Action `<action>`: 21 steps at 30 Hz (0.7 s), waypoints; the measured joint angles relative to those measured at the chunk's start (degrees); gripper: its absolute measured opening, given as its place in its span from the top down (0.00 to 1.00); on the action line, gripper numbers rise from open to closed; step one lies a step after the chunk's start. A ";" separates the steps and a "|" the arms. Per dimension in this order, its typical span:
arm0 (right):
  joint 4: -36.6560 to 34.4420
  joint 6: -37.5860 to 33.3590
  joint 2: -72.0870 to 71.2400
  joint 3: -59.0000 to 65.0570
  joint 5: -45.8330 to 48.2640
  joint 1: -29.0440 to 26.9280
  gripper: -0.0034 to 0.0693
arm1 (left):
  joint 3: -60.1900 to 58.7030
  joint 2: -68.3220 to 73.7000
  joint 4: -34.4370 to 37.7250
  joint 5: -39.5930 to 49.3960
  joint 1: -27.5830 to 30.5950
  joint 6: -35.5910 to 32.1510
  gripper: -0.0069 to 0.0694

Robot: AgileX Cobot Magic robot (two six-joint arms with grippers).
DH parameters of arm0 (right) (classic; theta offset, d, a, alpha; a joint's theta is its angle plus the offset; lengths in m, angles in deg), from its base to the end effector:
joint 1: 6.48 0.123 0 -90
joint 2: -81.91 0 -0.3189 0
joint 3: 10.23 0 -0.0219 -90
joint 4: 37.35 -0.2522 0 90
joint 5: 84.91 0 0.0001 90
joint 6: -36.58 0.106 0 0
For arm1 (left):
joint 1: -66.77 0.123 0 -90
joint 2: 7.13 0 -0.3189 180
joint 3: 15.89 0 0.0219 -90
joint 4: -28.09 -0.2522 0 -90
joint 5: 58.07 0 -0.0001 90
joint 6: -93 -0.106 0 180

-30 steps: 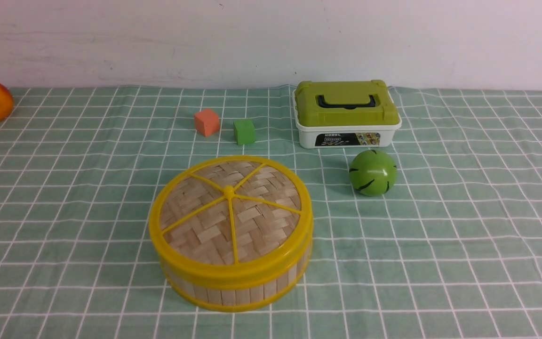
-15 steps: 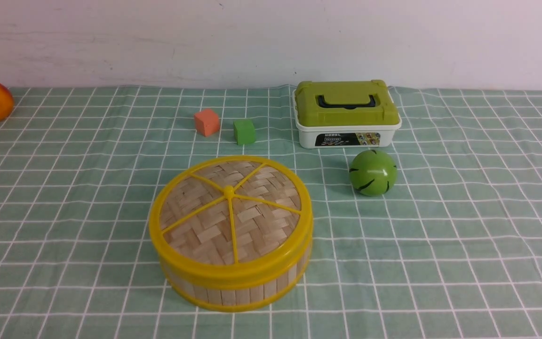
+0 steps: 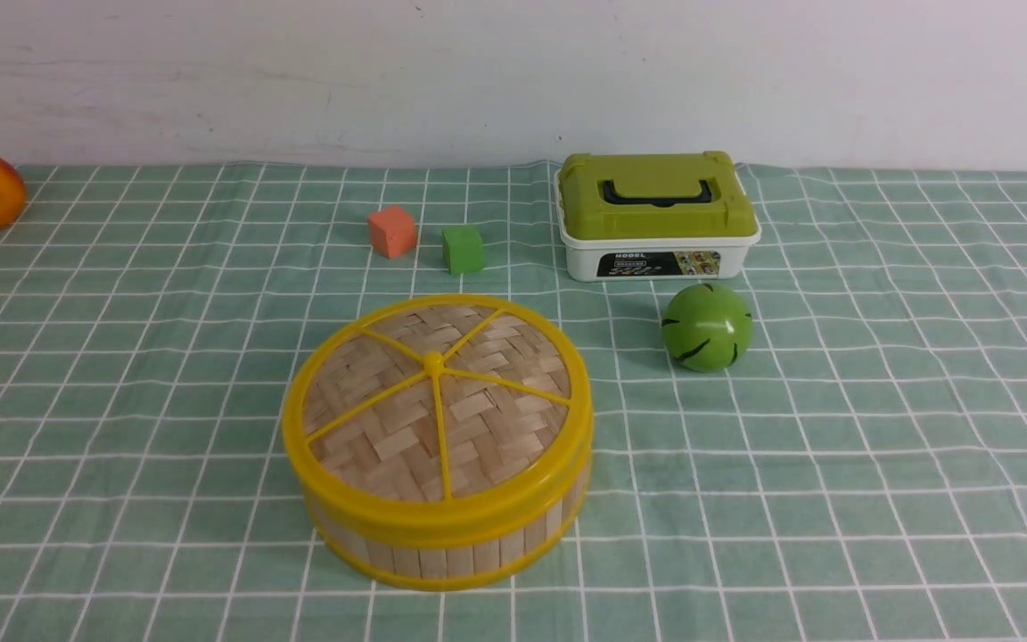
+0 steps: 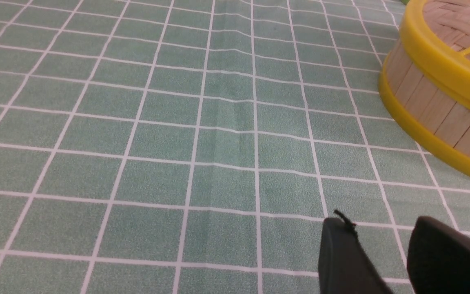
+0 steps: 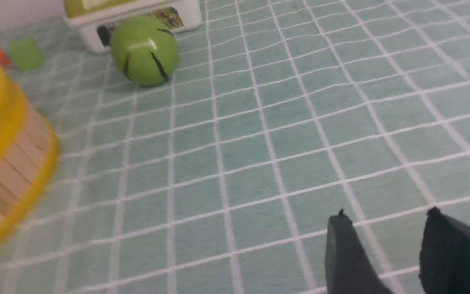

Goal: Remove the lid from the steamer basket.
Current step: Use the right arm to lift the lid of the steamer

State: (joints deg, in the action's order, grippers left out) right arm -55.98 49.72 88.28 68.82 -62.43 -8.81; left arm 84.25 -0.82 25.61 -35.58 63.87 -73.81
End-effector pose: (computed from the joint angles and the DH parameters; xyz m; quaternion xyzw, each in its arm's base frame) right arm 0.0339 0.0116 0.1698 0.1911 0.7792 0.1921 0.5651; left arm 0.0336 0.0001 0.1628 -0.0615 0.8100 -0.0634 0.5798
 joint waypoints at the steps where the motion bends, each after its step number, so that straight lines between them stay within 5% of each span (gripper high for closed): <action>1: -8.07 3.11 0.00 0.15 0.28 0.00 0.62 | 0.00 0.00 0.00 0.00 0.00 0.00 0.60; 6: -23.27 7.23 0.00 0.53 -0.79 0.00 0.62 | 0.00 0.00 0.00 0.00 0.00 0.00 0.60; 17: -26.25 2.15 0.00 0.53 -4.47 0.00 0.62 | 0.00 0.00 0.00 0.00 0.00 0.00 0.60; 21: -25.00 -5.58 1.04 -4.10 -1.09 0.00 0.69 | 0.00 0.00 0.00 0.00 0.00 0.00 0.60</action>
State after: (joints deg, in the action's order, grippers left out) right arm -80.98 44.14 89.32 64.72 -63.52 -8.81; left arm 84.25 -0.82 25.61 -35.58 63.87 -73.81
